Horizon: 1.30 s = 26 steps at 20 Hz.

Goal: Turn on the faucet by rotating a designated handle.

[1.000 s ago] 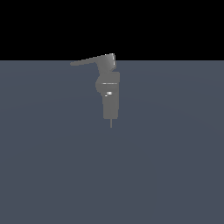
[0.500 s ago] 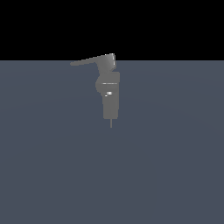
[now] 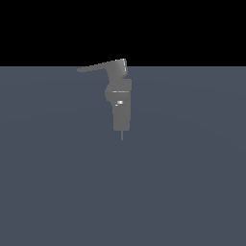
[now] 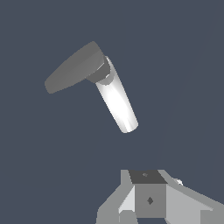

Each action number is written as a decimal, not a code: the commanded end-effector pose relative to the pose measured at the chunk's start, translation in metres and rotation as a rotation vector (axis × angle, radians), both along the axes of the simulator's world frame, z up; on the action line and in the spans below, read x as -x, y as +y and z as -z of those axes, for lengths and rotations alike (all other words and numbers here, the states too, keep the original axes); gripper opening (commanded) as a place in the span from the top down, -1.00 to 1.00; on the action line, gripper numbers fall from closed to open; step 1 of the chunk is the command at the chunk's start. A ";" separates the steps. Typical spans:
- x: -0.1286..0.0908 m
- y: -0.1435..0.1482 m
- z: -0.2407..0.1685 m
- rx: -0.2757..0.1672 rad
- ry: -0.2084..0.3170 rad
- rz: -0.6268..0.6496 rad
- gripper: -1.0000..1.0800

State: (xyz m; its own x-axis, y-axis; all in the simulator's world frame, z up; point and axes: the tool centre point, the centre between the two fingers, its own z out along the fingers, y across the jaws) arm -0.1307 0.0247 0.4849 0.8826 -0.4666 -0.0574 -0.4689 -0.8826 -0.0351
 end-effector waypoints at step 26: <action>-0.153 0.053 0.102 0.051 0.141 0.657 1.00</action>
State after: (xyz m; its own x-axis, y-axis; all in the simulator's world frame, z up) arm 0.0144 0.0737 0.3912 0.4343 -0.8929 -0.1184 -0.8909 -0.4452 0.0896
